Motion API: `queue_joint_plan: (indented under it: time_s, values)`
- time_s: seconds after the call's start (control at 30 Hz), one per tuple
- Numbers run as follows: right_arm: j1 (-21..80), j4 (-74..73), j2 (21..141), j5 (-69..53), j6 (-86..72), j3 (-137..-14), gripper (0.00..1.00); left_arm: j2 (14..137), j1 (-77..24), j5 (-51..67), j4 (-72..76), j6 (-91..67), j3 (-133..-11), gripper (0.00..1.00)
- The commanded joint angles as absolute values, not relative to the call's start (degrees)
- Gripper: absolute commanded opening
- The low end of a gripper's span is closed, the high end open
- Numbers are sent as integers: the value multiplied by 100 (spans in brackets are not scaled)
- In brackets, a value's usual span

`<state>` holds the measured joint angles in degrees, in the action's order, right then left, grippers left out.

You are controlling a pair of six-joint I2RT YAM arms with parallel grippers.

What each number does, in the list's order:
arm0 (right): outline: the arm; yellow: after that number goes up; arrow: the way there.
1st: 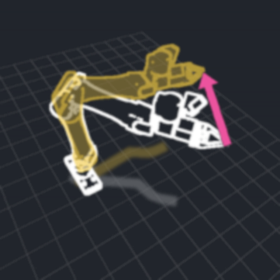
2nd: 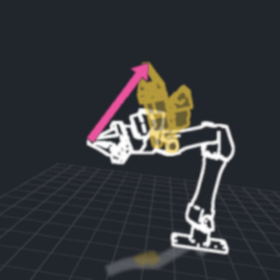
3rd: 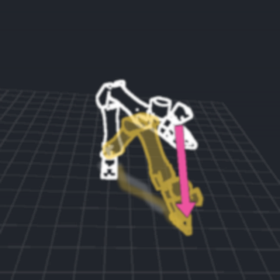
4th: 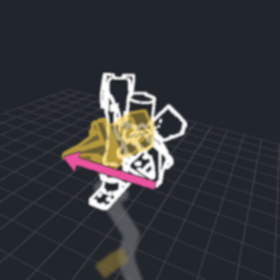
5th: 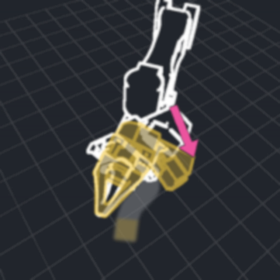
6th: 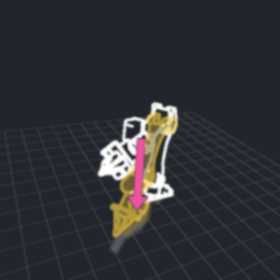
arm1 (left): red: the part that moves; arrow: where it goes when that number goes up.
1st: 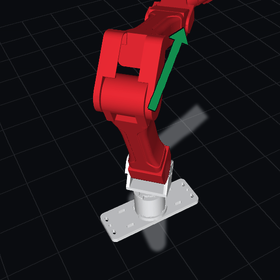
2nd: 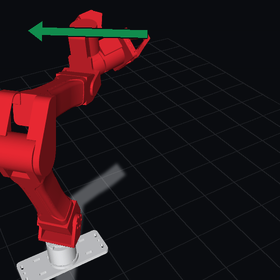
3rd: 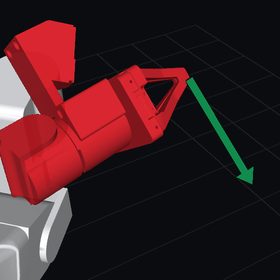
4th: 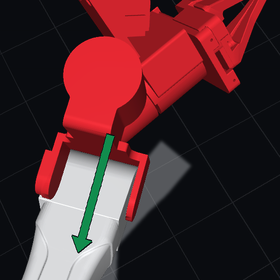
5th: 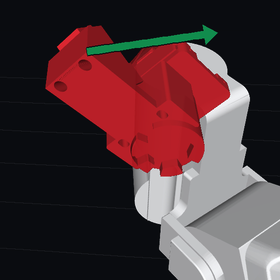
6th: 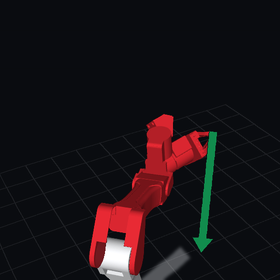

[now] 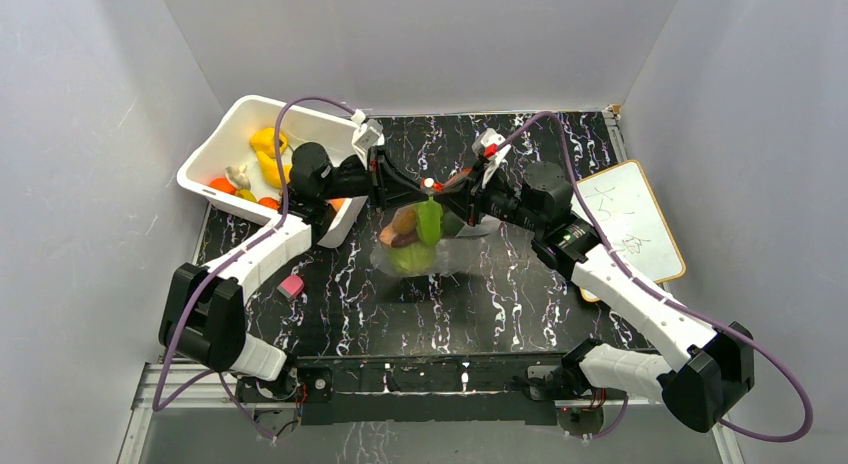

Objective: Place the food in the zip-top bag and seal the zipper
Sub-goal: Adjust the zipper food storage bag at the center of the board.

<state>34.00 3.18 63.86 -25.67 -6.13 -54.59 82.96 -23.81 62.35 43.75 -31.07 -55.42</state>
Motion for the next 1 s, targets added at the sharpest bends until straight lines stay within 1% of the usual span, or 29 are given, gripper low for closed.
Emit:
queue_joint_plan:
  time_s: [0.0,0.03,0.1,0.2,0.23,0.27,0.33,0.37,0.47,0.53,0.73,0.97]
  values:
    - [3388,1079,6268,-2600,-665,-5536,0,8256,-2408,6564,5061,-3153,-5385,2]
    - [3392,1035,6255,-2602,-632,-5513,0,8247,-2408,6617,5122,-3178,-5365,0]
    - [3389,829,6198,-2640,-450,-5537,1,8229,-2408,6725,5173,-3194,-5347,0]
    - [3393,330,6089,-2698,-151,-5753,22,8182,-2408,6870,5150,-3112,-5306,0]
    - [3393,151,6047,-2763,-6,-5843,33,8161,-2413,6906,5117,-3063,-5288,0]
    - [3393,-5,6018,-2912,129,-5945,41,8143,-2409,6929,5064,-3006,-5271,0]
    - [3388,-445,5996,-3207,593,-6145,51,8114,-2408,7070,4873,-2844,-5257,0]
    - [3391,-569,5987,-3268,772,-6212,53,8112,-2405,7154,4808,-2756,-5256,0]
    - [3390,-842,6001,-3270,1237,-6381,54,8091,-2408,7340,4556,-2480,-5263,0]
    - [3388,-967,6056,-3328,1481,-6478,52,8063,-2408,7409,4426,-2344,-5277,0]
    - [3387,-1018,6278,-4376,2246,-6430,51,7978,-2408,7473,4095,-2062,-5327,0]
    - [3391,-616,6705,-4699,2132,-6513,48,7889,-2408,7488,3912,-1879,-5325,0]
